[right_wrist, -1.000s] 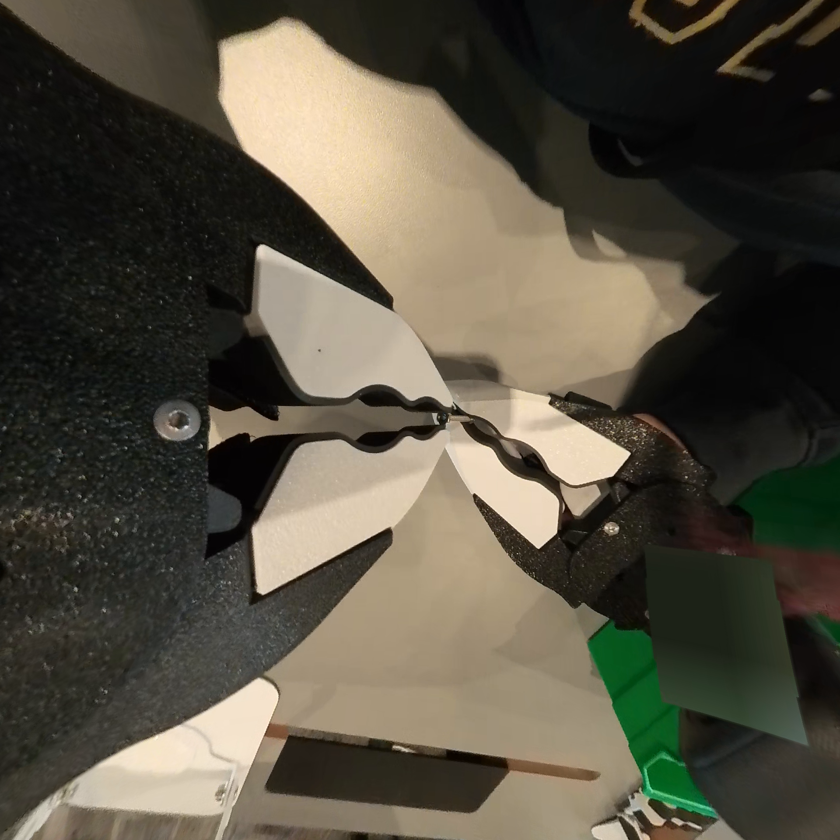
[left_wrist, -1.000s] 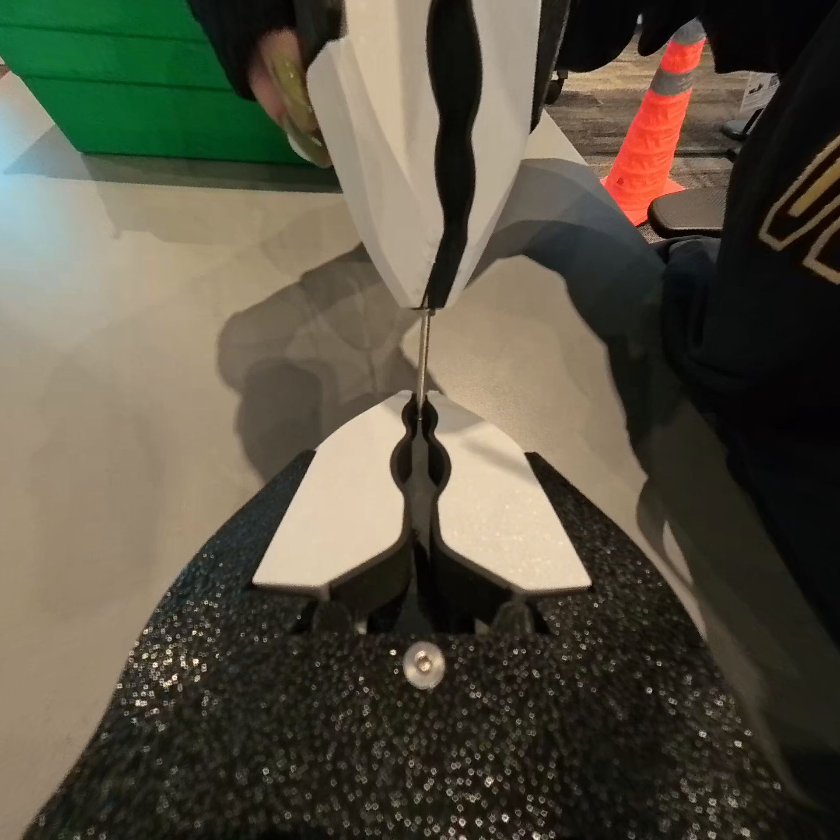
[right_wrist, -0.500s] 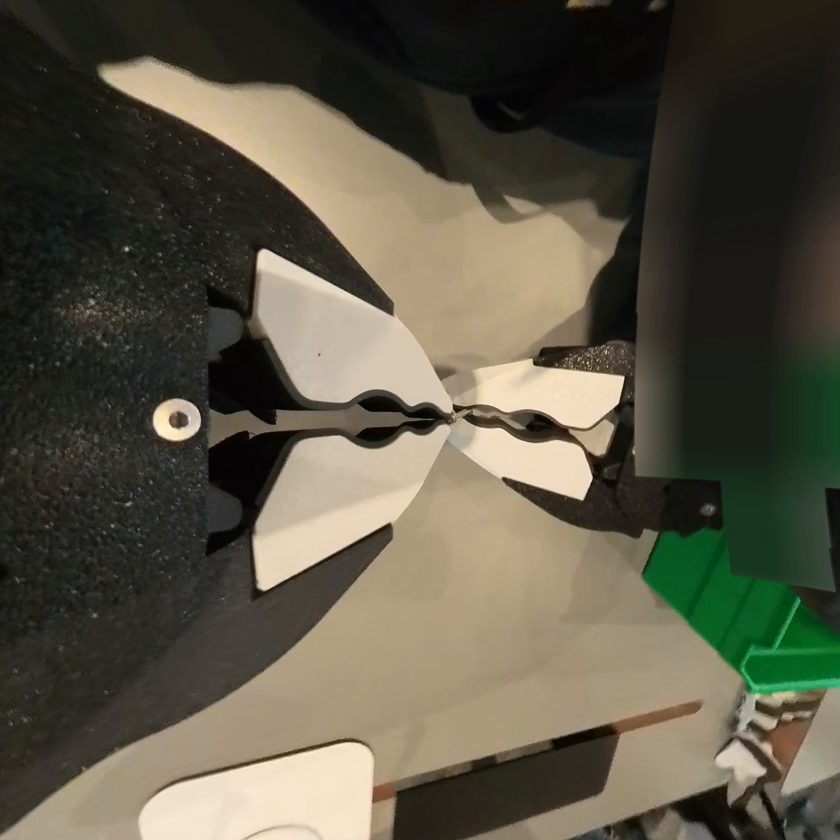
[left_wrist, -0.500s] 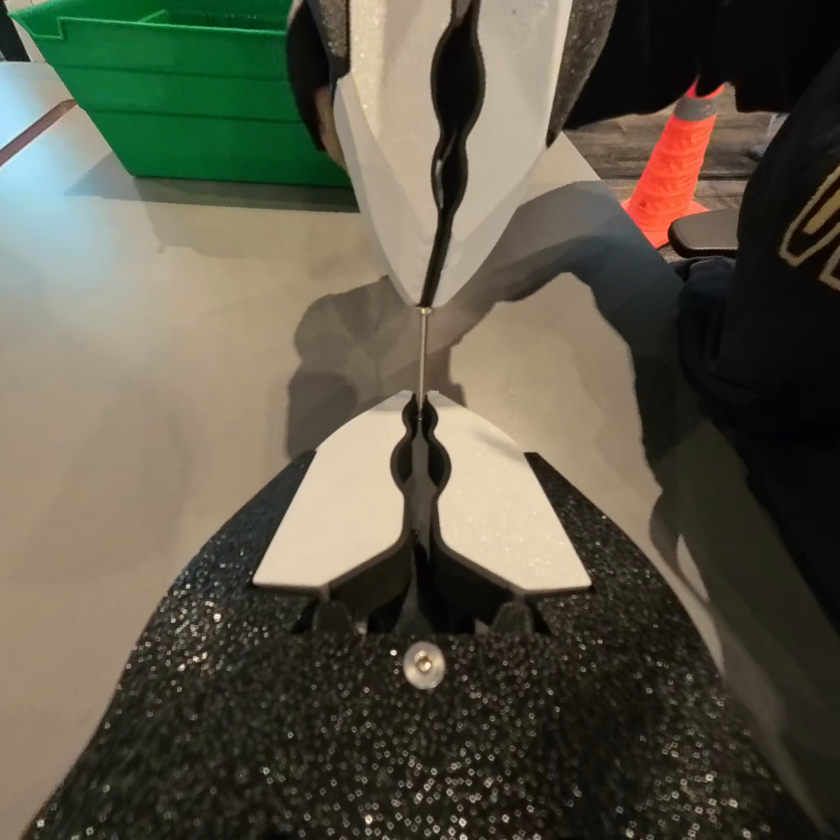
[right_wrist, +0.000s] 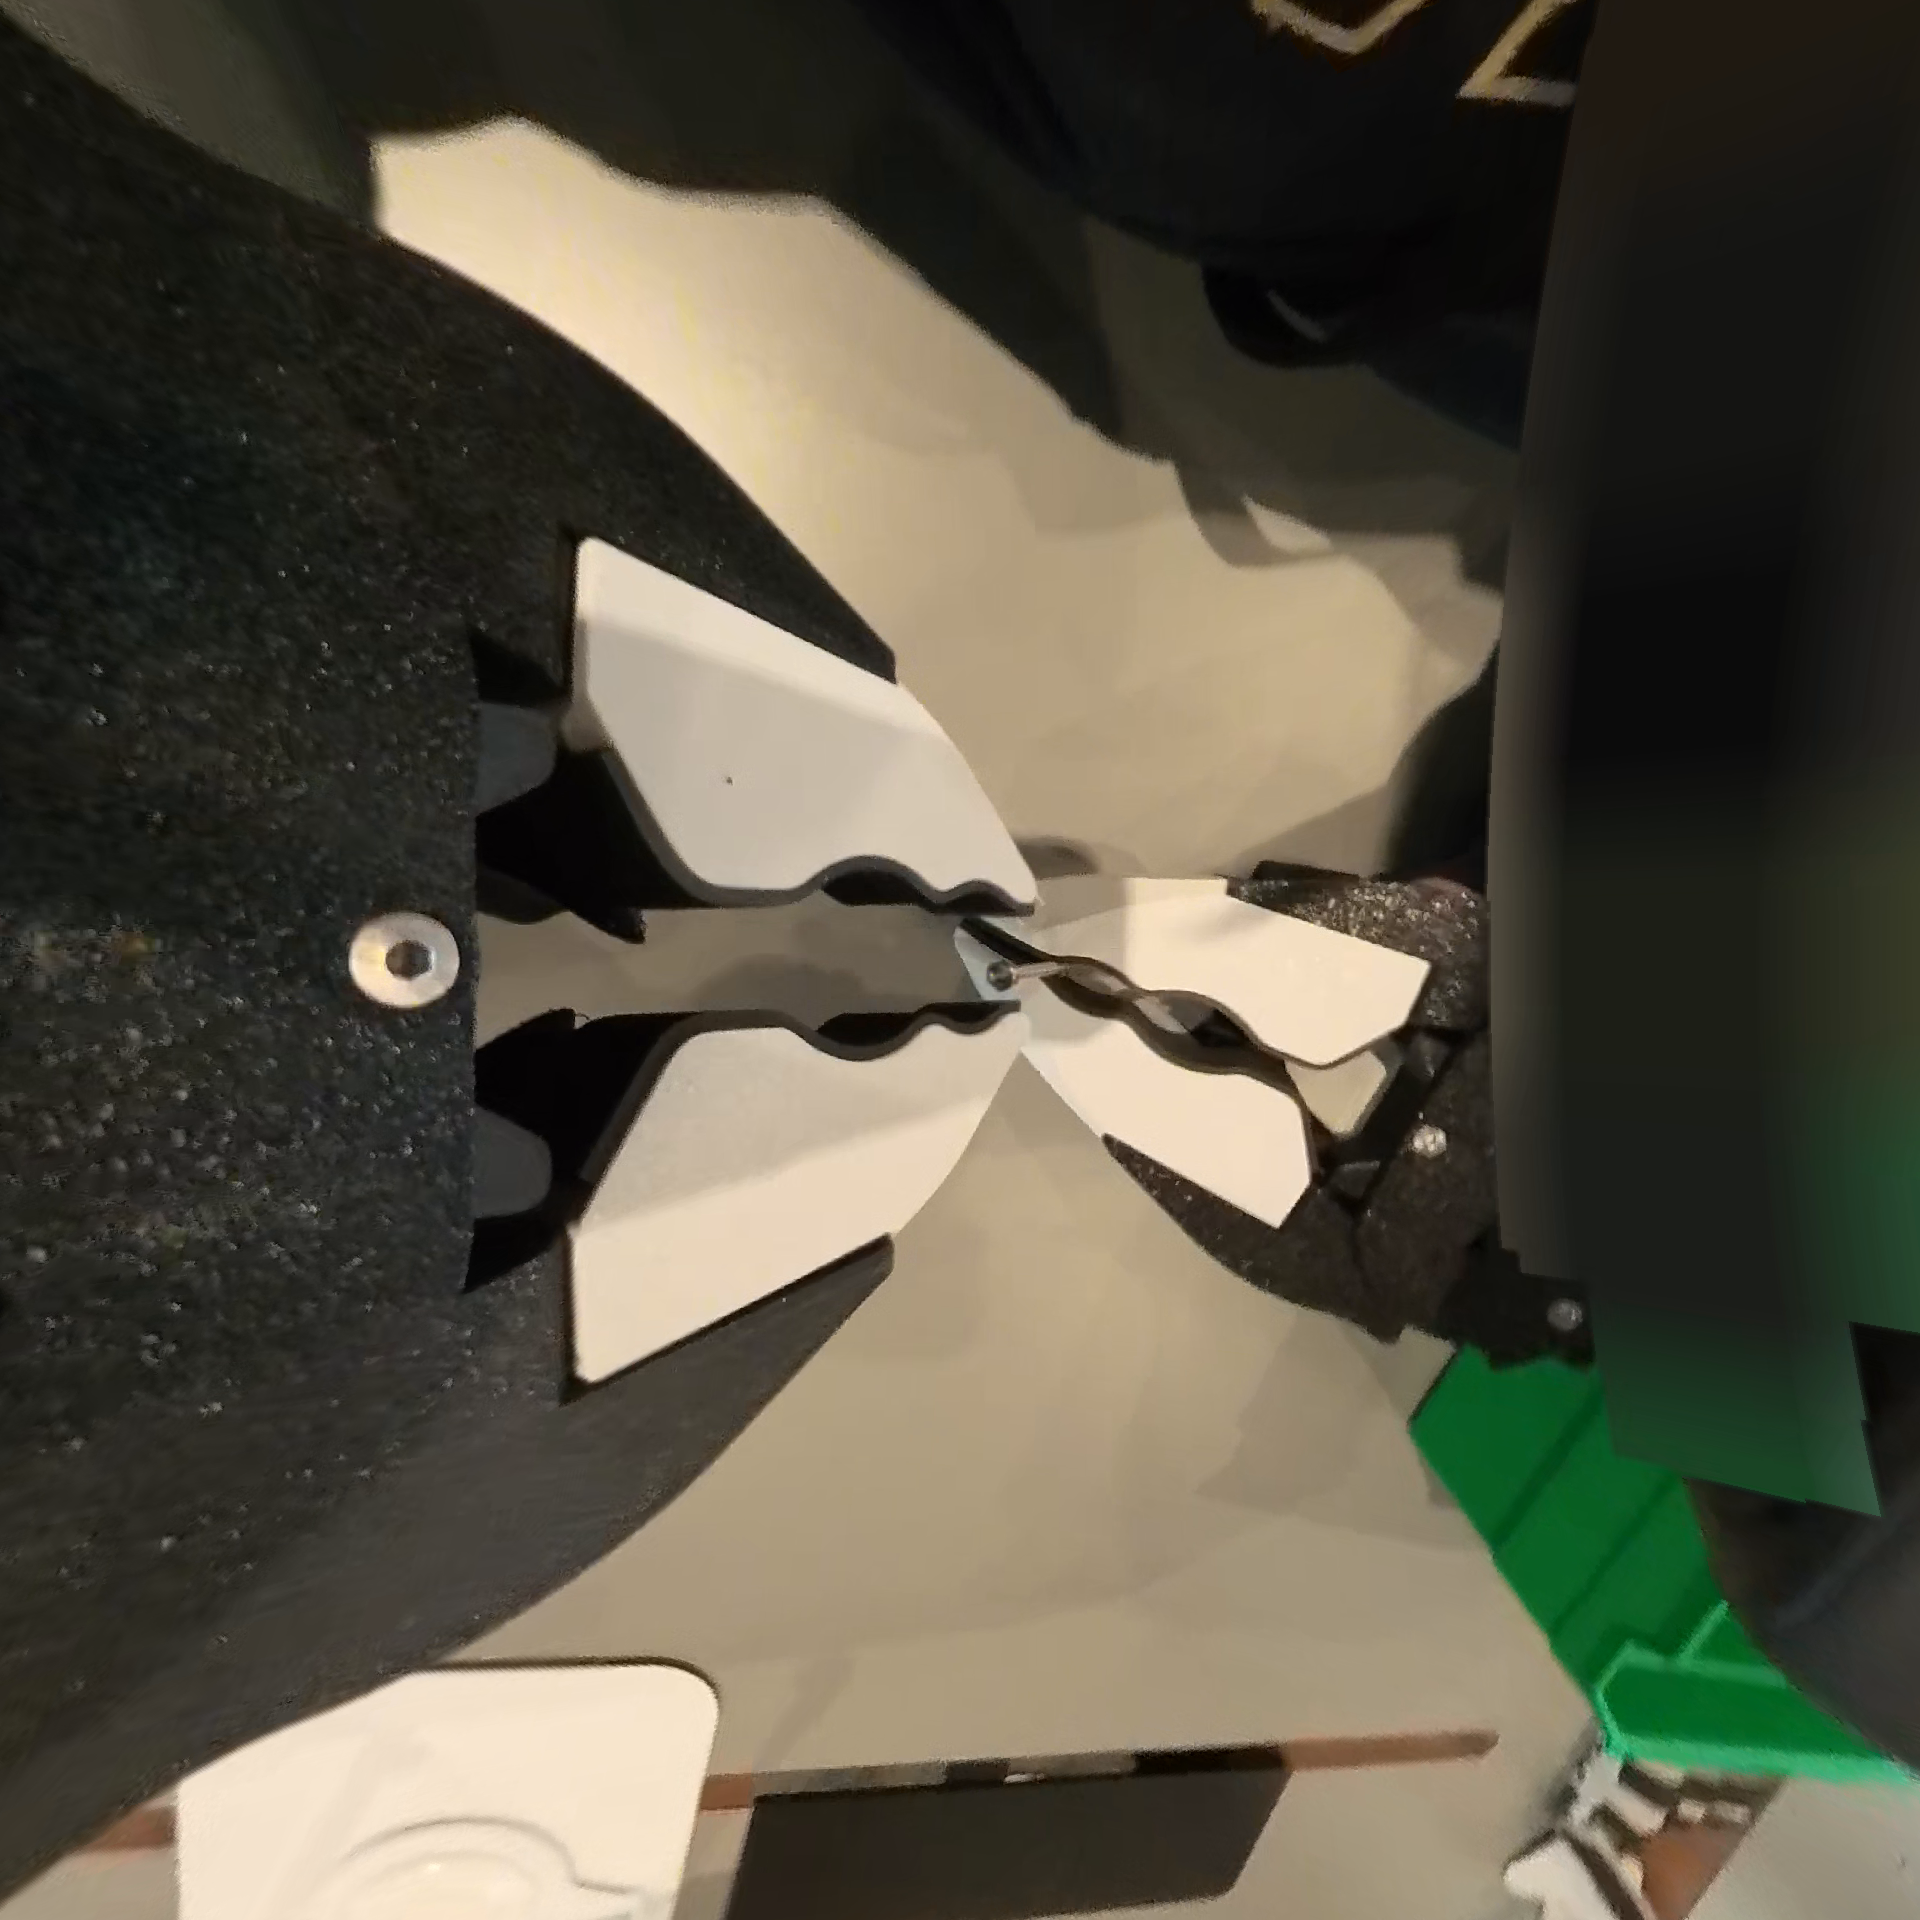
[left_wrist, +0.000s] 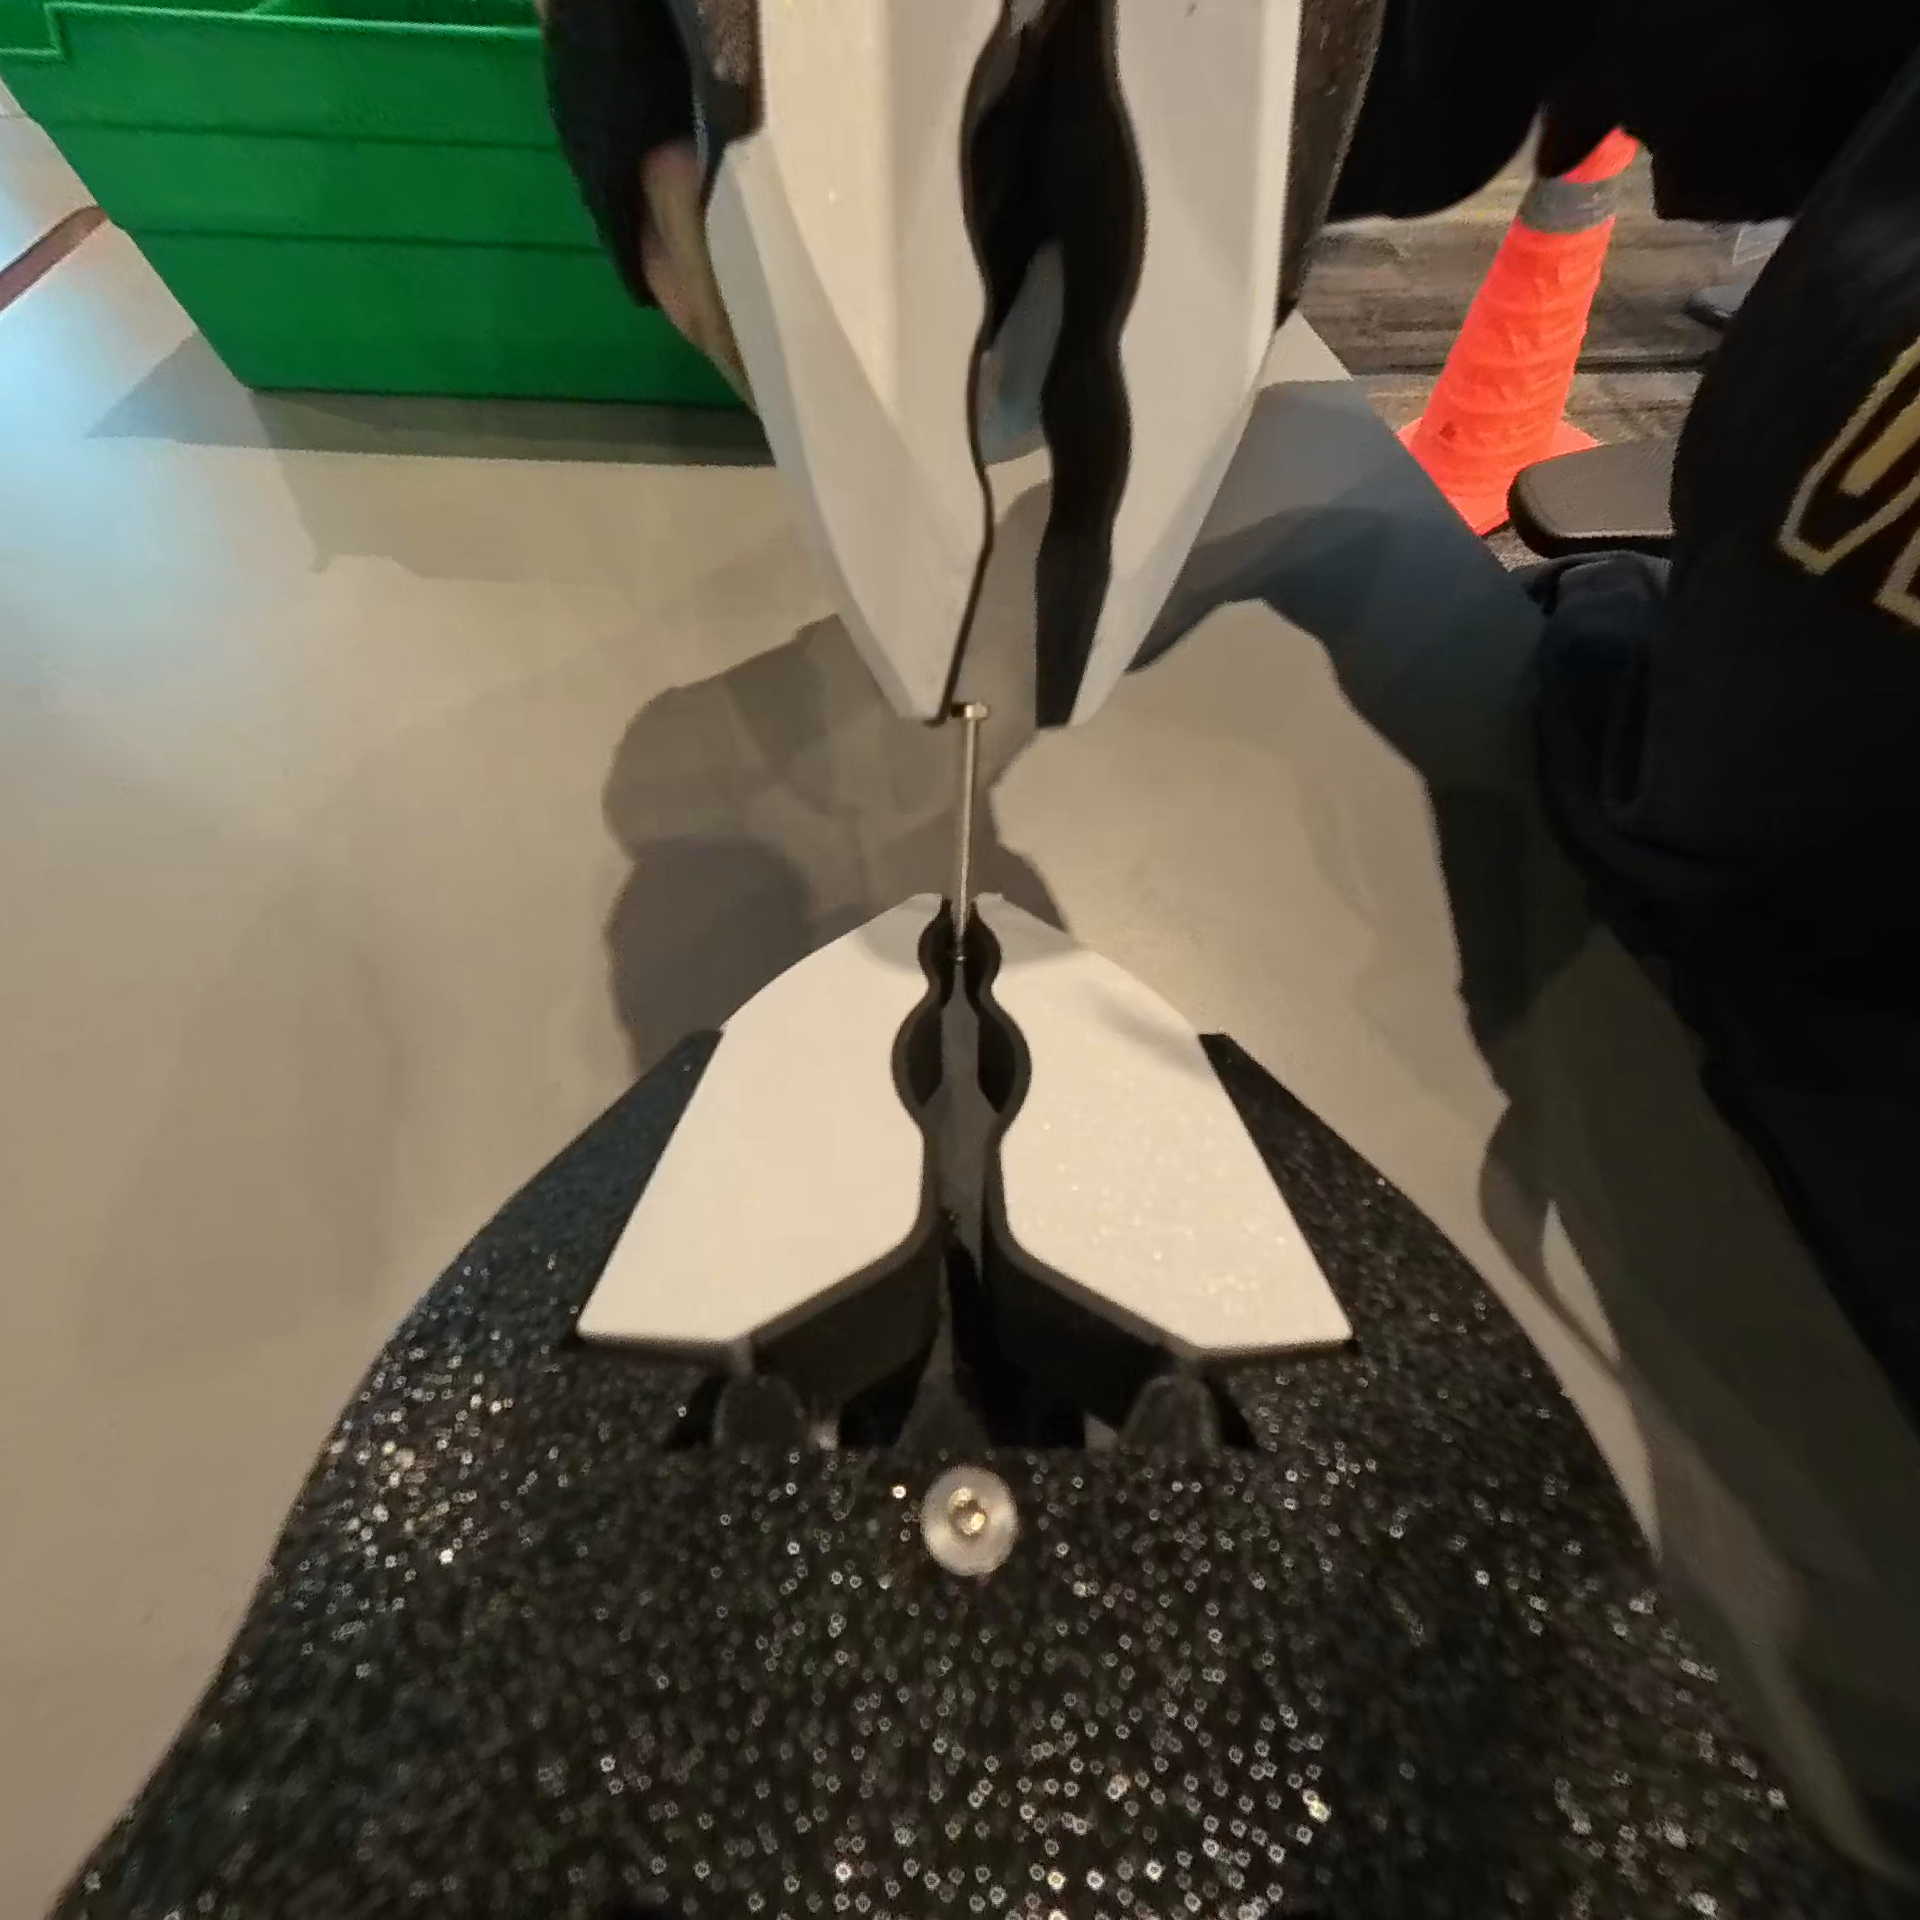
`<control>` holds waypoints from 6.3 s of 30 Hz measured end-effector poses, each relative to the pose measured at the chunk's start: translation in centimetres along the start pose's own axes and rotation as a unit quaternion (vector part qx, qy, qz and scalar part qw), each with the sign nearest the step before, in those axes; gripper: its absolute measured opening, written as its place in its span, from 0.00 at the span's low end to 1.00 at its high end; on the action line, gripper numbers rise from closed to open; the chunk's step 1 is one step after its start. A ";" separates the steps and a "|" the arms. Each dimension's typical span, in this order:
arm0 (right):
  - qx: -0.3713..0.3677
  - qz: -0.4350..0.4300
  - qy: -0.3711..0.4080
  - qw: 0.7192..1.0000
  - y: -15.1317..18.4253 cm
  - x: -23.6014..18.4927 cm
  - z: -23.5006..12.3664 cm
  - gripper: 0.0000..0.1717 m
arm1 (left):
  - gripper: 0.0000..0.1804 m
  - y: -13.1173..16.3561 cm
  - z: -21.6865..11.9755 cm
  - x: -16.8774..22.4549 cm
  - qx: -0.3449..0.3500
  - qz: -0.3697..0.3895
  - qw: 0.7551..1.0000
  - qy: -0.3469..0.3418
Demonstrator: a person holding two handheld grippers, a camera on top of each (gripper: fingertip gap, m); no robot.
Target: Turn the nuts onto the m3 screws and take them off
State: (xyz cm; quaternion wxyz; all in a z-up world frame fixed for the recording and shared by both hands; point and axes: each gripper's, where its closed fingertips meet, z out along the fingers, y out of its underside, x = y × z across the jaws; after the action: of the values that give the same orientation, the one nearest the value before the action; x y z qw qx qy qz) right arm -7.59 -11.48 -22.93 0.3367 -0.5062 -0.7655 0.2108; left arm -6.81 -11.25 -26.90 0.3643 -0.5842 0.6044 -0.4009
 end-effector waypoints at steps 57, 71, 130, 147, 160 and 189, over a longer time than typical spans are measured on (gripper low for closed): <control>0.417 0.220 0.188 0.861 -4.7 3.7 -1.7 0.20 | 0.00 -3.4 -2.6 -1.8 0.155 -0.073 0.985 -0.034; 0.411 0.230 0.179 0.864 -4.5 3.8 -1.3 0.20 | 0.00 -3.4 -2.5 -1.8 0.151 -0.073 0.985 -0.032; -0.104 0.414 0.371 0.825 20.2 10.9 -3.4 0.13 | 0.01 -3.7 -3.1 -2.7 0.176 -0.072 0.980 -0.064; -0.089 0.420 0.335 0.838 19.7 10.5 -2.7 0.02 | 0.01 -3.6 -3.0 -2.6 0.172 -0.072 0.980 -0.062; -0.068 0.406 0.291 0.864 18.6 9.5 -2.2 0.00 | 0.01 -3.7 -3.2 -2.7 0.180 -0.077 0.979 -0.060; -0.060 0.383 0.262 0.884 18.1 10.4 -1.2 0.04 | 0.01 -3.7 -3.2 -2.8 0.179 -0.081 0.979 -0.056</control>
State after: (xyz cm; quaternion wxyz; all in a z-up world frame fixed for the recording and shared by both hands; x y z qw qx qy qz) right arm 2.06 5.26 -30.99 0.3872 -0.8157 -0.4075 0.1367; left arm -8.04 -8.25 -22.28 0.4629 -0.5779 0.4522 -0.4973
